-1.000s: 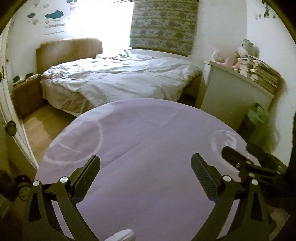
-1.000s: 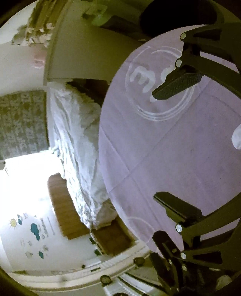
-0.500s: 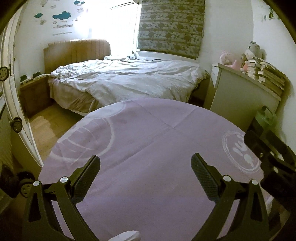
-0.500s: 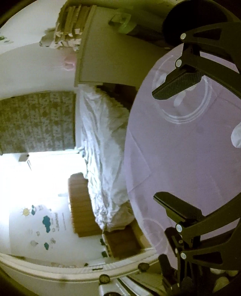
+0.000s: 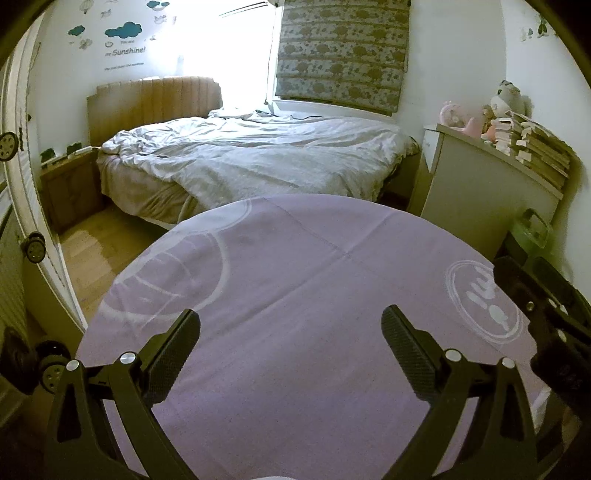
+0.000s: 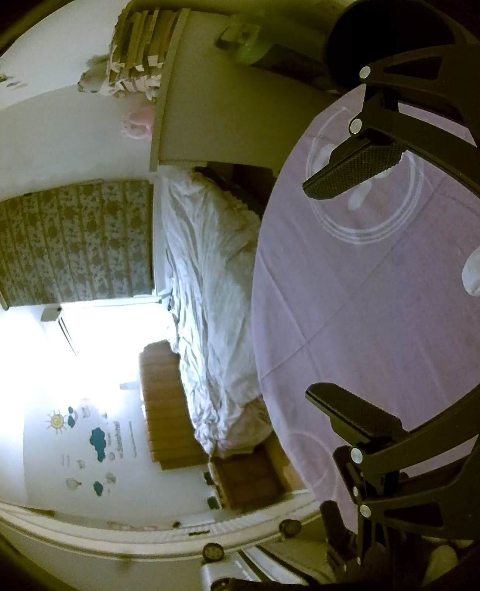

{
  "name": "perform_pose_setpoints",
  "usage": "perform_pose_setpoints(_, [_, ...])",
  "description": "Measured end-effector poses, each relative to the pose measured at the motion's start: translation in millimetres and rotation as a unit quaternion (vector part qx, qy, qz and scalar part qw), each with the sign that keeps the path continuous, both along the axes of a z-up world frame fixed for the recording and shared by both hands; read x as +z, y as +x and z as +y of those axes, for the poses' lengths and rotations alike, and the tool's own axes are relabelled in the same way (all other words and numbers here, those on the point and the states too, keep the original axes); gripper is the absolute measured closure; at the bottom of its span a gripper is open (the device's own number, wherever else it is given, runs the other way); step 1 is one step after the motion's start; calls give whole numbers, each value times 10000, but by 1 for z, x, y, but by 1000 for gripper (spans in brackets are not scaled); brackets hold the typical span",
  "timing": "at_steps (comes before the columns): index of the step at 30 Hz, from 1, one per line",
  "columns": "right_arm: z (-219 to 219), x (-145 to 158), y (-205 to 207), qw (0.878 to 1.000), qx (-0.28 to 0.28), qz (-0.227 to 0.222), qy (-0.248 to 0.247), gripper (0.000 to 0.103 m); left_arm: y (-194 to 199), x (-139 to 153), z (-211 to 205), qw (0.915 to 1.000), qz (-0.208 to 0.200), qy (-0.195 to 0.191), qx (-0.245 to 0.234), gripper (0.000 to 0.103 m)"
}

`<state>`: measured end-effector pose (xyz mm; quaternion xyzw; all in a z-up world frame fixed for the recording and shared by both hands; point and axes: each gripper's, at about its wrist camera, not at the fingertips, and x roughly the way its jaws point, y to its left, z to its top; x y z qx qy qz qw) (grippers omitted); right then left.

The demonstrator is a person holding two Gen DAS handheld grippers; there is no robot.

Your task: Collect trash

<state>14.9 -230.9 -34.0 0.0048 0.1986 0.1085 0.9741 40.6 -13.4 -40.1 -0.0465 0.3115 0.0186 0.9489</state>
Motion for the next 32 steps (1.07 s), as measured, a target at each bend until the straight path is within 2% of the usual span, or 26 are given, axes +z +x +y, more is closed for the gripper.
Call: perform_pose_setpoints(32, [-3, 0, 3, 9999, 33, 117, 82, 5, -5, -1, 1, 9999, 6, 62, 92, 5])
